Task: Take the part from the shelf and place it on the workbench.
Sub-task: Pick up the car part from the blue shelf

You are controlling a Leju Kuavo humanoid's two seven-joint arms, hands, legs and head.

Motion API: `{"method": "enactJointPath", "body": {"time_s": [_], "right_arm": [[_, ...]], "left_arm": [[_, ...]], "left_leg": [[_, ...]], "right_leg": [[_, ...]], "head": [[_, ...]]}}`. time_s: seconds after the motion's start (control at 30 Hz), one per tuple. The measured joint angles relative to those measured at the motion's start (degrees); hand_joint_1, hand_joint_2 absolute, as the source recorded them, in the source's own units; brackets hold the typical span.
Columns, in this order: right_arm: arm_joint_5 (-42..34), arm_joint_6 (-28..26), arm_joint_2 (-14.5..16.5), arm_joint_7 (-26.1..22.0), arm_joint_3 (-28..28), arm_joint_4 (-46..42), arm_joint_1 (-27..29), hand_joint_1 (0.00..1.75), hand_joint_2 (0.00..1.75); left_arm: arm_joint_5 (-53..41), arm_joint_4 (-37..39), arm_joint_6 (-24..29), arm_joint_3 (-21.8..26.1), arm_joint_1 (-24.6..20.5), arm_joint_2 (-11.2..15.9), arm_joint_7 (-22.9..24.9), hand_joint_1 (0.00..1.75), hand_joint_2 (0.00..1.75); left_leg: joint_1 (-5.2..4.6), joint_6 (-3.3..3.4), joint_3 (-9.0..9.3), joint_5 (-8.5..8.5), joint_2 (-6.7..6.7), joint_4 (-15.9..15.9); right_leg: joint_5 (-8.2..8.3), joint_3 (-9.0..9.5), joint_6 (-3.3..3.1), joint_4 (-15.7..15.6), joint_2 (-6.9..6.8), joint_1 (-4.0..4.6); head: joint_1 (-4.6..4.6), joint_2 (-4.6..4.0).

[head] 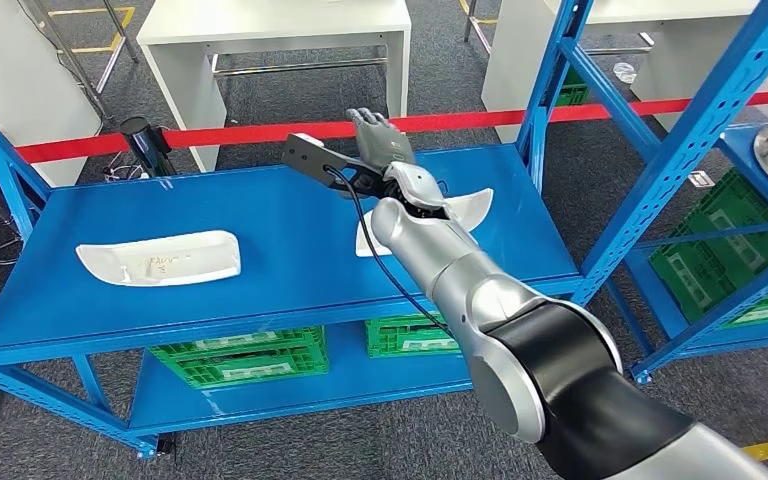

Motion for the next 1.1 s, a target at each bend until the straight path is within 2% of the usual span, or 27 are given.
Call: {"method": "enactJointPath", "body": {"time_s": [0.17,0.47,0.8,1.1], "right_arm": [[-2.0,2.7,0.4,0.0,0.0,-1.0,0.2,0.0,1.75],[-3.3,3.4,0.5,1.1,0.0,-1.6,0.4,0.0,1.75],[-5.8,6.5,0.4,5.9,0.2,-1.6,0.5,0.0,1.75],[-7.2,8.5,0.3,6.4,0.9,-1.6,0.5,0.0,1.75]], "left_arm": [[0.0,0.0,0.0,0.0,0.0,0.1,0.0,0.0,0.0],[0.0,0.0,0.0,0.4,0.0,0.1,0.4,0.0,0.0],[-0.1,0.0,0.0,0.8,-0.1,0.1,1.5,0.0,0.0],[-0.5,0.0,0.0,0.9,-0.1,-0.1,1.0,0.0,0.0]], "left_leg": [[-0.01,0.0,-0.01,0.0,-0.01,0.0],[-0.01,0.0,0.0,0.0,0.0,0.0],[0.0,0.0,0.0,0.0,0.01,0.0],[-0.01,0.0,0.0,0.0,0.01,0.0]], "right_leg": [[0.0,0.0,0.0,0.0,-0.02,-0.02],[0.0,0.0,0.0,0.0,-0.03,-0.01],[0.0,-0.01,0.0,0.0,-0.03,-0.01],[0.0,-0.02,0.0,0.0,-0.03,-0.01]], "head": [[0.0,0.0],[0.0,0.0],[0.0,0.0],[0.0,0.0]]}}
